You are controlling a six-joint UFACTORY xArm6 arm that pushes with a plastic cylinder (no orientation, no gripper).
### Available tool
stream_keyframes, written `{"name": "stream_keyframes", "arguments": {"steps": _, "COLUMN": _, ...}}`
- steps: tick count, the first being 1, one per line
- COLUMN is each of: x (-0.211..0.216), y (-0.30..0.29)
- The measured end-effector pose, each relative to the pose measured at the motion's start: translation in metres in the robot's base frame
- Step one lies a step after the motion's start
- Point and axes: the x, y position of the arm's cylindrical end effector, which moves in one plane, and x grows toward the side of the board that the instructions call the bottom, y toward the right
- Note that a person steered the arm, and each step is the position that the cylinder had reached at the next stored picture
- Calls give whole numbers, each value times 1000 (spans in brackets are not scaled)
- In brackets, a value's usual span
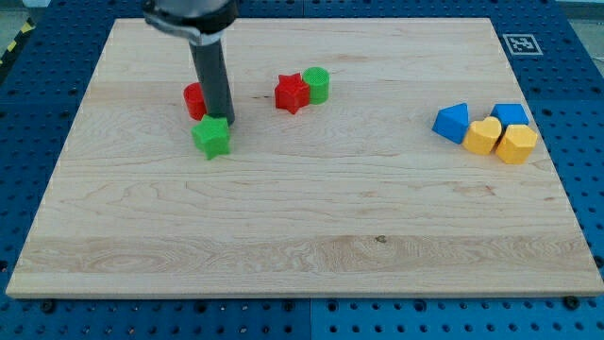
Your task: Move the green star towards the bottom left
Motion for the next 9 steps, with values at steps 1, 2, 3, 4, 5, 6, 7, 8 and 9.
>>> {"name": "stream_keyframes", "arguments": {"steps": 1, "x": 46, "y": 25}}
{"name": "stream_keyframes", "arguments": {"steps": 2, "x": 69, "y": 57}}
{"name": "stream_keyframes", "arguments": {"steps": 3, "x": 51, "y": 60}}
{"name": "stream_keyframes", "arguments": {"steps": 4, "x": 56, "y": 35}}
{"name": "stream_keyframes", "arguments": {"steps": 5, "x": 61, "y": -15}}
{"name": "stream_keyframes", "arguments": {"steps": 6, "x": 59, "y": -33}}
{"name": "stream_keyframes", "arguments": {"steps": 7, "x": 38, "y": -34}}
{"name": "stream_keyframes", "arguments": {"steps": 8, "x": 12, "y": -39}}
{"name": "stream_keyframes", "arguments": {"steps": 9, "x": 5, "y": -51}}
